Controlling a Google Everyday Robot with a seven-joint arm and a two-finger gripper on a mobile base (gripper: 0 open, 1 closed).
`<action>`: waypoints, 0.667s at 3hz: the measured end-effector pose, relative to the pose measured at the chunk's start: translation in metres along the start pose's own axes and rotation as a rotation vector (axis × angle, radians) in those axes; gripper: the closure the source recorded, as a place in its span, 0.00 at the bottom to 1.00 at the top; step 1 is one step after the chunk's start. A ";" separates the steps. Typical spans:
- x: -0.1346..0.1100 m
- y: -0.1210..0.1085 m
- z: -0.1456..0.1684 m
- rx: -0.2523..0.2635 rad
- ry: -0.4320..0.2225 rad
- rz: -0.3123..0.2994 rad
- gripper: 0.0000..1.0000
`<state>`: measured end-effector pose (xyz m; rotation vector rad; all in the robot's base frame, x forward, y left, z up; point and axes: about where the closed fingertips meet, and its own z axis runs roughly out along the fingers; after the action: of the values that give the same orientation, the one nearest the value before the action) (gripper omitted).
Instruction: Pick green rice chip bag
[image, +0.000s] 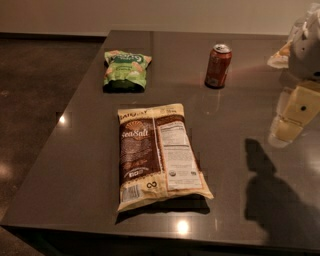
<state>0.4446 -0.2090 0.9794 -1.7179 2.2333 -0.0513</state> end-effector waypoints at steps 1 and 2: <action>-0.033 -0.012 0.009 -0.034 -0.034 0.024 0.00; -0.073 -0.024 0.027 -0.024 -0.036 0.080 0.00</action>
Offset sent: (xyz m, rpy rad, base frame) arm 0.0823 0.1136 -0.0162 0.0625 0.0324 -0.2421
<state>0.4905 -0.1424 0.9763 -1.6264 2.2829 0.0252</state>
